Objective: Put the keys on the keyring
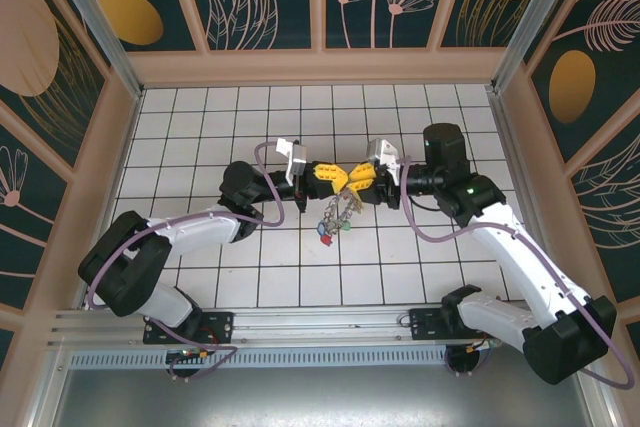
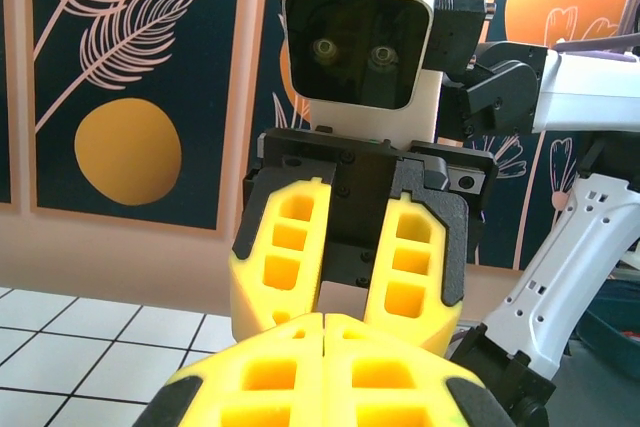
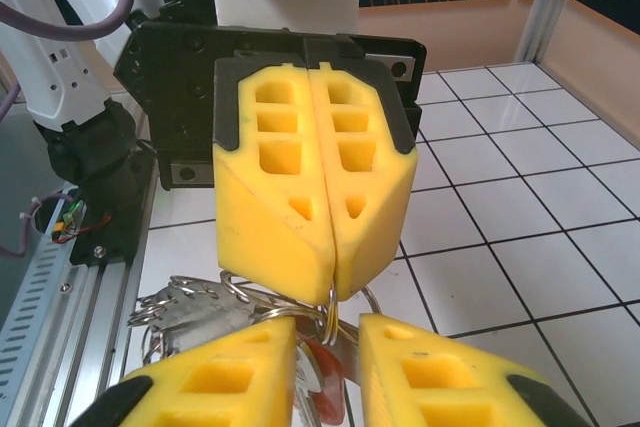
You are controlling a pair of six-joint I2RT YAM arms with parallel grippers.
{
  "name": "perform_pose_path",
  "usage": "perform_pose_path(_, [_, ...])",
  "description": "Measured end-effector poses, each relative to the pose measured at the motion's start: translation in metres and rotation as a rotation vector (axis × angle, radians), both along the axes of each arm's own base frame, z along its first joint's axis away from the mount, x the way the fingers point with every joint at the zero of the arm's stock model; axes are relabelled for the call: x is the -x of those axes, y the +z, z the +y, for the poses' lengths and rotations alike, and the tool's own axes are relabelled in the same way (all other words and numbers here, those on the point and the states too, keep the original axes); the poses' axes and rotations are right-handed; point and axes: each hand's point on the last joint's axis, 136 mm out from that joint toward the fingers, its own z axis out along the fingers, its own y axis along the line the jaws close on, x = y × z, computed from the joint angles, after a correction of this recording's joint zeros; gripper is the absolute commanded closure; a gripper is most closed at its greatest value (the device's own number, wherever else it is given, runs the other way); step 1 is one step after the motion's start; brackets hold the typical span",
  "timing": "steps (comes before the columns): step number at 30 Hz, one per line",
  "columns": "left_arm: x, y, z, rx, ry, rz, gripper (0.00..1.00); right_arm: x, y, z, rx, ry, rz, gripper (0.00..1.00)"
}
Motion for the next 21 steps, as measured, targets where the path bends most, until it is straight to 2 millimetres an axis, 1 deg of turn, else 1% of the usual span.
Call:
perform_pose_path(2, [0.001,-0.001,0.000,-0.001,-0.004,-0.002,1.00,-0.001,-0.001,0.001,0.001,0.001,0.000,0.87])
perform_pose_path(4, [0.000,-0.001,0.000,-0.001,-0.004,-0.002,1.00,-0.001,-0.001,0.001,0.001,0.003,0.002,0.95])
perform_pose_path(6, [0.000,-0.001,0.000,-0.002,-0.003,-0.002,1.00,-0.002,-0.002,0.001,0.004,0.002,0.004,1.00])
perform_pose_path(7, [0.000,-0.002,0.000,-0.002,-0.004,-0.002,1.00,-0.002,-0.002,0.001,0.006,0.000,0.006,1.00])
perform_pose_path(8, [-0.001,-0.002,0.000,-0.004,-0.003,-0.001,0.96,-0.002,-0.002,0.001,0.010,-0.003,0.007,1.00])
perform_pose_path(9, [-0.001,-0.003,0.000,-0.011,-0.002,0.002,0.85,-0.002,-0.003,0.001,0.016,-0.007,0.008,1.00])
perform_pose_path(10, [-0.002,-0.005,-0.001,-0.028,0.001,-0.003,0.76,-0.003,-0.004,0.000,0.027,-0.015,0.013,1.00])
perform_pose_path(11, [-0.002,-0.007,-0.002,-0.048,0.001,-0.001,0.73,-0.005,-0.006,-0.001,0.040,-0.023,0.014,1.00])
perform_pose_path(14, [-0.002,-0.010,-0.004,-0.146,0.021,-0.064,0.69,-0.010,-0.015,-0.002,0.095,-0.046,0.016,1.00])
perform_pose_path(16, [-0.001,-0.007,-0.002,-0.217,0.036,-0.124,0.66,-0.012,-0.021,-0.004,0.143,-0.057,0.015,1.00])
perform_pose_path(19, [-0.003,-0.002,0.009,-0.308,0.062,-0.201,0.66,-0.016,-0.030,-0.008,0.209,-0.073,0.003,1.00])
perform_pose_path(21, [-0.008,-0.007,0.019,-0.371,0.090,-0.226,0.66,-0.017,-0.034,-0.010,0.251,-0.079,-0.013,1.00])
